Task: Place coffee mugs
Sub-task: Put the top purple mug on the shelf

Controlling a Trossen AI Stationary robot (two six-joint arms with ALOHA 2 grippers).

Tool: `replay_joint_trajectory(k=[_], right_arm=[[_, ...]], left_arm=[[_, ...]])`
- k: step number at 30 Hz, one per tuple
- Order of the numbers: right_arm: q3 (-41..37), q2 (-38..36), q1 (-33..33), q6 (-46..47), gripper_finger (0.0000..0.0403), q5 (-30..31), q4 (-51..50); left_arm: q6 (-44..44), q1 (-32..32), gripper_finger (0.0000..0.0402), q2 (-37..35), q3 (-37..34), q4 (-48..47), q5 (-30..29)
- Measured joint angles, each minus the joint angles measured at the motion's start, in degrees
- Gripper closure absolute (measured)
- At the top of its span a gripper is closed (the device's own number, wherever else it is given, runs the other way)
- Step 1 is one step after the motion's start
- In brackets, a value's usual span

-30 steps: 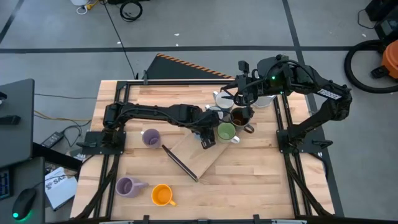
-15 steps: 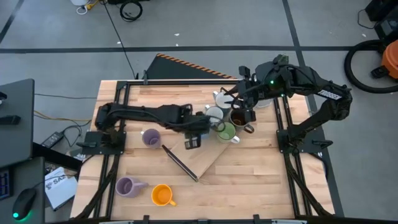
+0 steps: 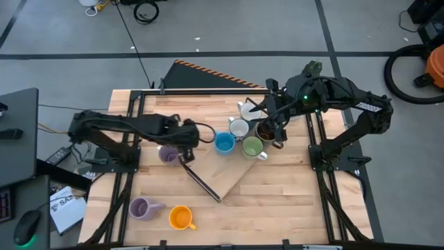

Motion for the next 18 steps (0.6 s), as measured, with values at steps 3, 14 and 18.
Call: replay_joint_trajectory(k=[3,14,18], right_arm=[[0.0,0.0,0.0,-0.1,0.0268,0.0,0.1],[0.0,0.0,0.0,-0.5,0.0268,0.0,0.2],[0.0,0.0,0.0,-0.5,0.0268,0.0,0.4]], left_arm=[[-1.9,0.5,0.0283,-3.8,-3.4,-1.2,0.3],[-1.9,-1.9,0.0283,-11.5,-16.9,-4.4,14.3],[-1.8,-4.7,0.0283,-11.4,-21.5,-3.7,15.1]])
